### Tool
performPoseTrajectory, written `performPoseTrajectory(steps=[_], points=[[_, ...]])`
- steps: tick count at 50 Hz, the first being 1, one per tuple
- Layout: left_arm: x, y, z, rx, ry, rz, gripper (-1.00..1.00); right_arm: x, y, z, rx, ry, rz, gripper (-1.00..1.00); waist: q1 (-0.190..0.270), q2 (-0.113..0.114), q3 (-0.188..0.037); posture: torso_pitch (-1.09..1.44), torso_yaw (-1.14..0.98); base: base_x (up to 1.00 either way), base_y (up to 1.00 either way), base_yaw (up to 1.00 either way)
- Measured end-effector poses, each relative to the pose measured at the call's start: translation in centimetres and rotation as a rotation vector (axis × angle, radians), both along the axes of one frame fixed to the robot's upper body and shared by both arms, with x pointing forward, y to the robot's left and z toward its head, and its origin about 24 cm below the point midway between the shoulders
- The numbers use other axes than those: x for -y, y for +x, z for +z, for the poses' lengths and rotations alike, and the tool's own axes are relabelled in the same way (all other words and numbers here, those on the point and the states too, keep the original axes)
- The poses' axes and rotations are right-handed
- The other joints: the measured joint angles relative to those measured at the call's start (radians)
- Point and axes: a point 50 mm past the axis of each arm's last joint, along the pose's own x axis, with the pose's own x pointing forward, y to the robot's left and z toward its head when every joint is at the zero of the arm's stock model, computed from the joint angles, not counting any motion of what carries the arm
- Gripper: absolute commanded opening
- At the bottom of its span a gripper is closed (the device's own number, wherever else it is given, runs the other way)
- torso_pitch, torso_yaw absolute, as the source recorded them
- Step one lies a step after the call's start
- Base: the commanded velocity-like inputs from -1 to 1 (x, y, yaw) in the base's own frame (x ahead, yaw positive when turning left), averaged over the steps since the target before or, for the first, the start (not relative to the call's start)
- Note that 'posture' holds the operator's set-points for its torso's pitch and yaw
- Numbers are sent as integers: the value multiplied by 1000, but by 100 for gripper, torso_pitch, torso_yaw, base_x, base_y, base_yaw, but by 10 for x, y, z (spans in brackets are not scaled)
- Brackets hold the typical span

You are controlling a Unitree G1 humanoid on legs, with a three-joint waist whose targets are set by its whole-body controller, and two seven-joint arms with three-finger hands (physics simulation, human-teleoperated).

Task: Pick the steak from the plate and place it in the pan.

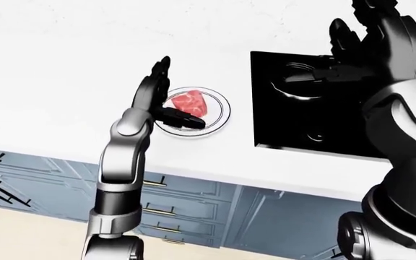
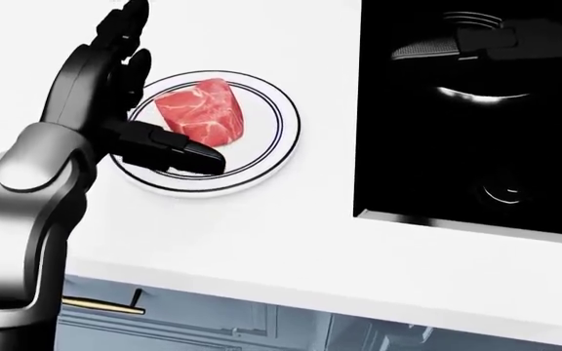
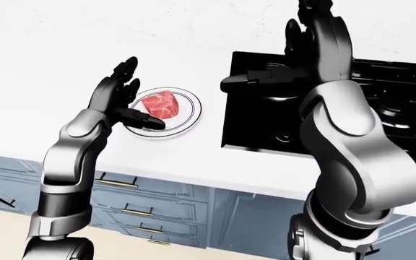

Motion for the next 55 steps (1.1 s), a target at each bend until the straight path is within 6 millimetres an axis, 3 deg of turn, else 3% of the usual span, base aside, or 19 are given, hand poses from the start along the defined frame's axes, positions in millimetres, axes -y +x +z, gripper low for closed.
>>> performPoseTrajectory(steps=[20, 34, 55], points=[[2, 27, -16, -47, 12, 9, 100, 0, 2, -2, -4, -3, 2, 100, -1, -1, -3, 0, 0, 0, 0, 0], [-2, 27, -28, -62, 19, 16, 100, 0, 1, -1, 4, -5, 2, 100, -1, 0, -5, 0, 0, 0, 0, 0], [0, 26, -25, -54, 13, 9, 94, -1, 1, -1, 2, -7, 4, 100, -2, 1, -5, 0, 0, 0, 0, 0]])
